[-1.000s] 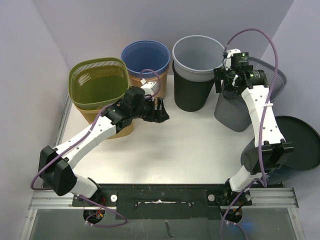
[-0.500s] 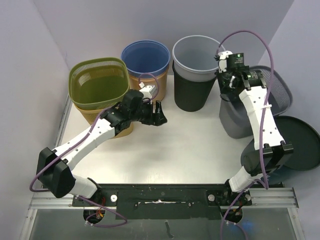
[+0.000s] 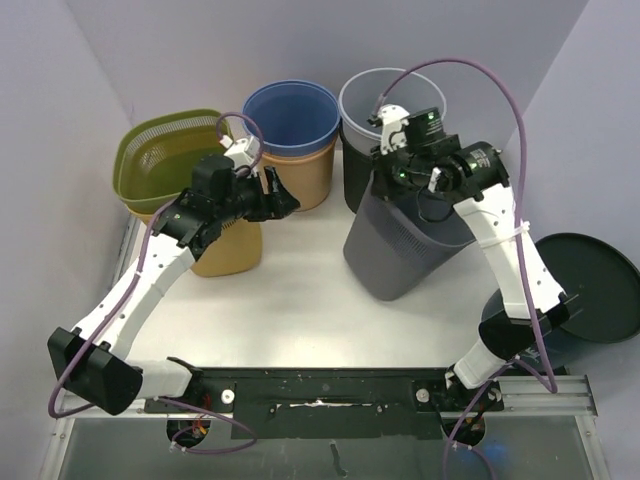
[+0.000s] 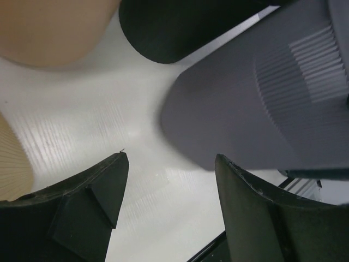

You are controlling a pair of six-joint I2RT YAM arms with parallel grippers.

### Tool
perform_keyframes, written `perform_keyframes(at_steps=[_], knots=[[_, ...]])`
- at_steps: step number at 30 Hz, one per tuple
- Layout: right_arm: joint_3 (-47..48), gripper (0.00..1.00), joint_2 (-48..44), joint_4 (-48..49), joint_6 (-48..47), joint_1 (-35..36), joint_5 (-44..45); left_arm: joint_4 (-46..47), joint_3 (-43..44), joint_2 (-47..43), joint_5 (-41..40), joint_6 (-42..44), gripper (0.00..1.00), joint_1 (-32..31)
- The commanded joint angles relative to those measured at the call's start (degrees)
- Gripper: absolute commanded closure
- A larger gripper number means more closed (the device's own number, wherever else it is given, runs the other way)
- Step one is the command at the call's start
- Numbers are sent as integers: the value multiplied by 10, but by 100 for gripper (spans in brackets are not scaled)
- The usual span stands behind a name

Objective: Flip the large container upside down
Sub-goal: Turn the container upside down at the center of the board.

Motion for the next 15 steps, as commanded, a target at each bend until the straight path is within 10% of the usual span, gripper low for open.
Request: perform_keyframes(at_steps=[1,15], knots=[[-12,100,-49,157,56,88,-114,-11,54,-24,-21,-4,36,22],[-347,100,-225,425,241,100,-42,6,73,-28,19,8,36,28]])
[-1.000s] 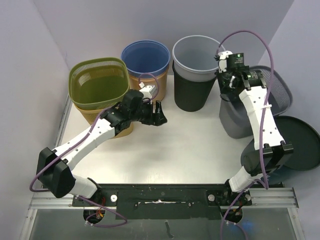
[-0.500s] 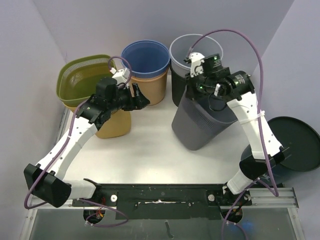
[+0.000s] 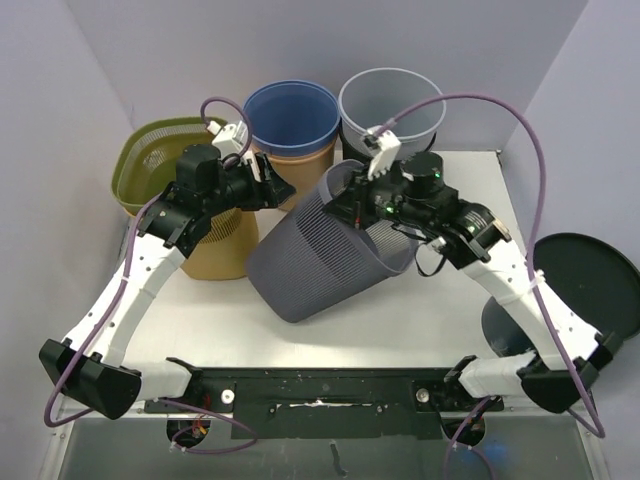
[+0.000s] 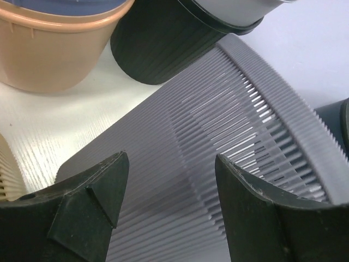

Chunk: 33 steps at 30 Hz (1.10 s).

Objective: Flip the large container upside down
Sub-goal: Turn the container upside down at the center of the board.

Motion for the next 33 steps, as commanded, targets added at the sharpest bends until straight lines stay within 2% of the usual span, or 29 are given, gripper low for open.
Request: perform_keyframes(at_steps=[1,5,9,14,18,20,25,28,33], knots=[[-119,100,-87,91,74,-50,66,30,12,-11,24,12,36,6],[-218,100,-144,50,92,-87,103,38,11,-3,56,15,36,-6],[-258,98,-171,-20,79,-101,165,34,25,17,49,31,36,-49],[-287,77,-180,-64,61,-112,208,40,36,47,35,28,36,-101],[-301,66,-169,-87,55,-121,224,45,32,66,36,22,36,-119],[-302,64,-161,-95,54,-124,232,44,30,73,35,21,36,-124],[-281,49,-148,-104,56,-127,226,42,30,78,34,25,36,-129],[-260,48,-142,-116,61,-127,224,36,33,83,34,29,36,-130],[-251,52,-137,-136,79,-127,226,35,38,92,35,34,36,-133]])
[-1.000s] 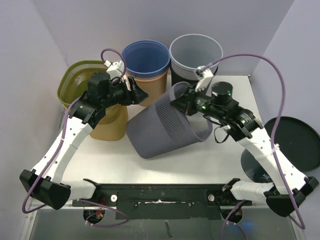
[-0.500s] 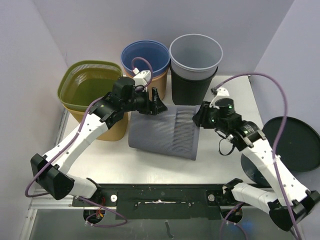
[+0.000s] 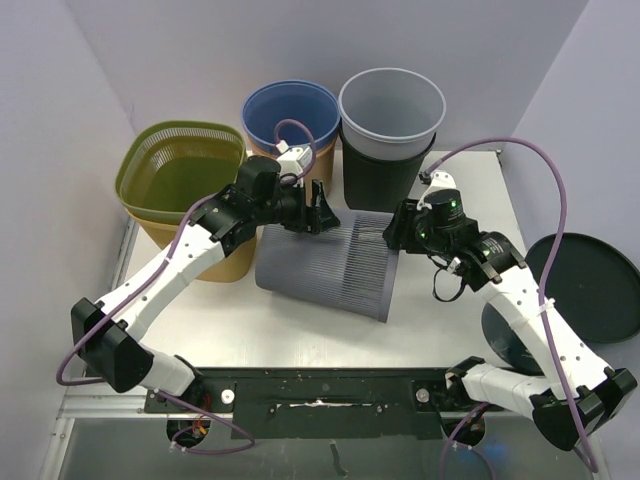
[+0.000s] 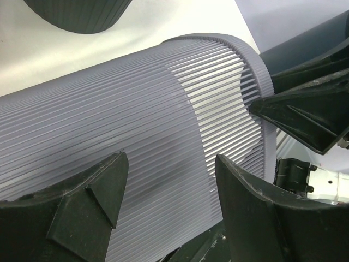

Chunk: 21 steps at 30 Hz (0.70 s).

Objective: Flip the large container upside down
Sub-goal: Turn the container upside down at the center of the board.

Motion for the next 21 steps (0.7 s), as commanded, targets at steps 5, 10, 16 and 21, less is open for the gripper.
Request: perform_keyframes(at_steps=[5,10,16,21], knots=[[-28,53,-5,-69,8,-11,0,9,49,11,-24,33,36,-5],[-70,54,-39,-75,-25,-50,35,-29,88,29,-59,70,36,-3],[-38,50,-28,-70,-56,-53,77,-30,103,33,-80,92,35,15],[13,38,5,-73,-63,-53,124,-34,100,34,-45,77,35,75]])
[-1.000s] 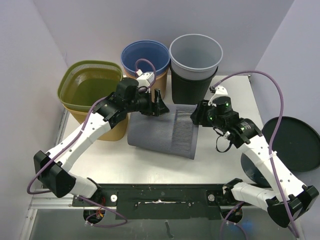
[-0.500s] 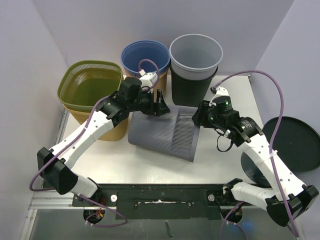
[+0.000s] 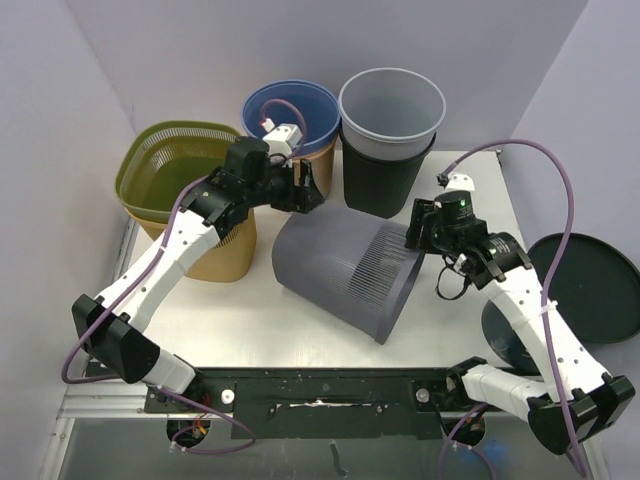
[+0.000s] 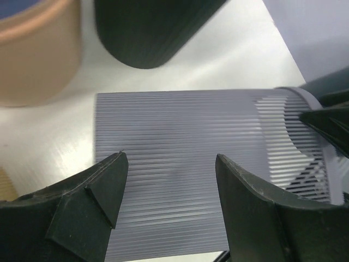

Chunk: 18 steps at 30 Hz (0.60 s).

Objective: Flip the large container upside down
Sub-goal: Turn the container upside down at the center of the board.

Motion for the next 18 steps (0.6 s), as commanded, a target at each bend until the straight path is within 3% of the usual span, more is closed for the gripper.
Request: perform_keyframes(at_steps=[1,6,10,14,18], knots=[[55,35,26,-43,-28,3,51,-4,24,8,23,-7,35,59],[110,21,22,-85,2,2,30,0,-8,4,25,-26,35,63],[129,19,12,-151,86,2,14,-3,-15,11,48,-24,35,62],[84,18,-31,-188,187,3,-6,-49,-5,34,83,-4,35,56],[12,18,-108,-157,198,3,-90,-70,-20,38,74,5,35,1]])
